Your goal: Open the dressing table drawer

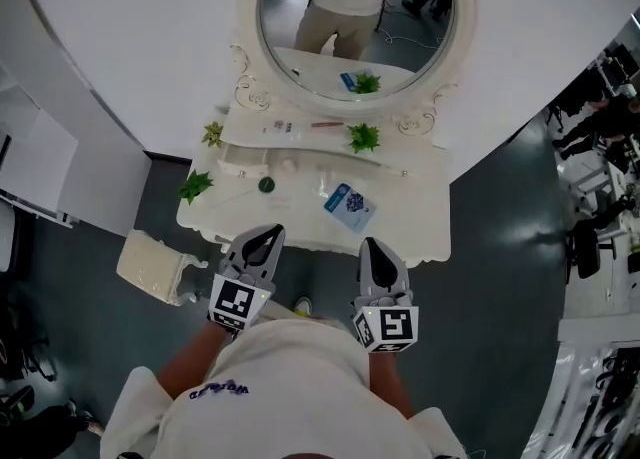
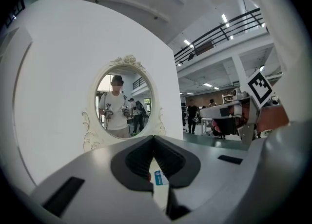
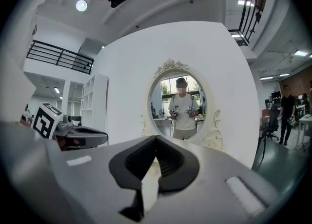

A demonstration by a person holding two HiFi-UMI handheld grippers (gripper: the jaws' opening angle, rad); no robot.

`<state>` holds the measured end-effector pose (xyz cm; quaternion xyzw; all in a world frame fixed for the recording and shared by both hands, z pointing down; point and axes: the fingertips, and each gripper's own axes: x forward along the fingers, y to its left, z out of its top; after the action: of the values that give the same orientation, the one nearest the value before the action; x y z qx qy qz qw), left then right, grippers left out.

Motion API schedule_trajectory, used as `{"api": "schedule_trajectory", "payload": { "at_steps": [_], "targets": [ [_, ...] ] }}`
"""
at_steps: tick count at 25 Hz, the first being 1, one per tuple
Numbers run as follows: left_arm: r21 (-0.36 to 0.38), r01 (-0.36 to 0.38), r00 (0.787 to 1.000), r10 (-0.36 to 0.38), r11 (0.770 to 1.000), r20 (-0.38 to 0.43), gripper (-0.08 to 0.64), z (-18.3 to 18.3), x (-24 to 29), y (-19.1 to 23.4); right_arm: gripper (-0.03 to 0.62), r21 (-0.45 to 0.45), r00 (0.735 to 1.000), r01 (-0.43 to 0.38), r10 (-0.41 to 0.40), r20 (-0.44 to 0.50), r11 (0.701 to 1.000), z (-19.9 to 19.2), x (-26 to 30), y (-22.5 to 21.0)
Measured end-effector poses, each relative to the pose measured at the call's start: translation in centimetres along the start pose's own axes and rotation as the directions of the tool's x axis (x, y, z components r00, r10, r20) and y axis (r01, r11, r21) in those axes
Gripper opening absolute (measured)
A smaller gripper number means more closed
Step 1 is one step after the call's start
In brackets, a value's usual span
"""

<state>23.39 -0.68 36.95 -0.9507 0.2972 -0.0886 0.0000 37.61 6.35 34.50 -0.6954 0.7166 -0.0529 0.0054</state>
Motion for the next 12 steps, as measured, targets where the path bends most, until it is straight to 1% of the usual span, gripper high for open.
{"api": "schedule_trajectory", "payload": {
  "at_steps": [4,6,9,12],
  "targets": [
    [-0.017,-0.003,1.0,0.003,1.0,-0.002,0.009,-0.4,-0.4,-0.2,0.011,0.019,1.0,-0.003,0.003,-0.028,1.0,-0.9,-0.5,0.1],
    [0.0,-0.006,1.0,0.006,1.0,-0.006,0.009,-0.4,-0.5,-0.1,0.011,0.017,0.999,-0.009,0.01,-0.041,1.0,-1.1,-0.5,0.4],
    [0.058,-0.003,1.0,0.004,0.998,-0.011,0.009,-0.2,-0.6,-0.4,0.009,0.004,0.999,-0.012,0.013,-0.04,1.0,-0.9,-0.5,0.8],
    [0.043,0.007,1.0,-0.007,0.999,-0.012,0.009,-0.4,-0.8,-0.6,0.011,0.006,0.999,-0.011,0.011,-0.037,1.0,-0.9,-0.6,1.0]
  ]
}}
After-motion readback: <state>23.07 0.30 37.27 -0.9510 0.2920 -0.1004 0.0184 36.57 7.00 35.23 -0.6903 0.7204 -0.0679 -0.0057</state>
